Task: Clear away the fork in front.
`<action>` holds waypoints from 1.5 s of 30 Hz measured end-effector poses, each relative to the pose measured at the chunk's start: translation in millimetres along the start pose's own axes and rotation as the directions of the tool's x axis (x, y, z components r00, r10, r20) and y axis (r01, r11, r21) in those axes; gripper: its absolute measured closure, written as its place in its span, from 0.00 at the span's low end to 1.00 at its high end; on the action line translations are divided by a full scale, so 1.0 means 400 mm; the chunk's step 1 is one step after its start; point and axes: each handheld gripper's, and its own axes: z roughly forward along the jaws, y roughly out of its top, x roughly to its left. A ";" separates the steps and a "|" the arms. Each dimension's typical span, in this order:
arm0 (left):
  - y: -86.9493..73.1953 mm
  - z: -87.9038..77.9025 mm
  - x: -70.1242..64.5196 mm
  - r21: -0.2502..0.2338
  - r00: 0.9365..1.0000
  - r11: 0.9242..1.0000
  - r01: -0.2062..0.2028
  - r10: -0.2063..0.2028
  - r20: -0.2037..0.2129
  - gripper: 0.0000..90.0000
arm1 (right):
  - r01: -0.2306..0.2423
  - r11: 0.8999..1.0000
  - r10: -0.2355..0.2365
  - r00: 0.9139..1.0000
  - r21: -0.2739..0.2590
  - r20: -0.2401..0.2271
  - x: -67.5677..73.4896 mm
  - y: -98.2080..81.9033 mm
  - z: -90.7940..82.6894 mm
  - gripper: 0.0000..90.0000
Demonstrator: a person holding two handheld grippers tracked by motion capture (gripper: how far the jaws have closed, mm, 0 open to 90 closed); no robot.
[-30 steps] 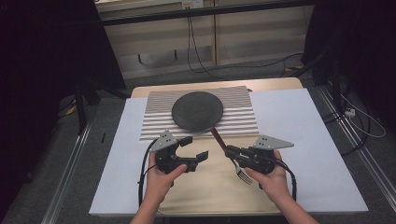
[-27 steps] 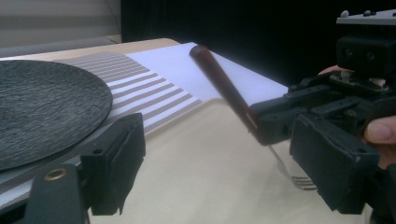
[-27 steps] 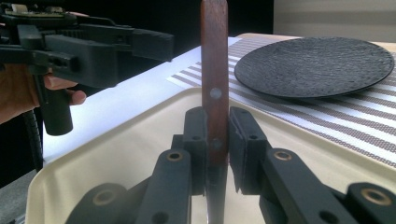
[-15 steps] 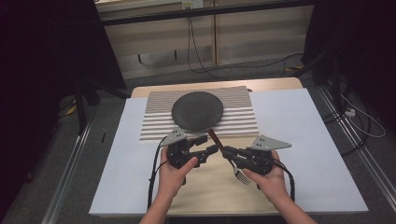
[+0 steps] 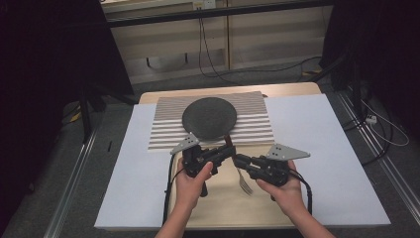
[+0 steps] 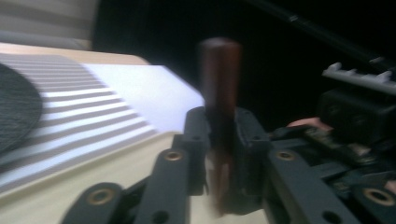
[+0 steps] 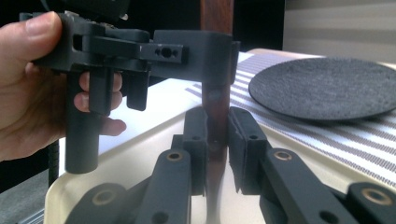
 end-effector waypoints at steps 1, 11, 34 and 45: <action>0.003 -0.001 -0.003 0.004 1.000 1.000 -0.006 0.006 -0.003 0.88 | 0.000 1.000 0.000 1.000 0.000 0.000 0.000 0.000 0.000 0.92; 0.044 -0.051 0.005 0.050 1.000 0.999 0.000 -0.001 0.014 0.90 | 0.042 0.999 -0.042 0.999 -0.015 0.025 -0.010 0.010 -0.030 0.81; 0.062 -0.171 0.075 0.152 0.998 0.987 0.054 -0.053 -0.015 0.90 | 0.064 0.996 -0.070 0.990 0.055 0.119 -0.056 -0.024 -0.057 0.28; 0.062 -0.188 0.090 0.188 0.997 0.979 0.075 -0.073 -0.015 0.90 | 0.066 0.996 -0.074 0.988 0.060 0.134 -0.072 -0.029 -0.089 0.21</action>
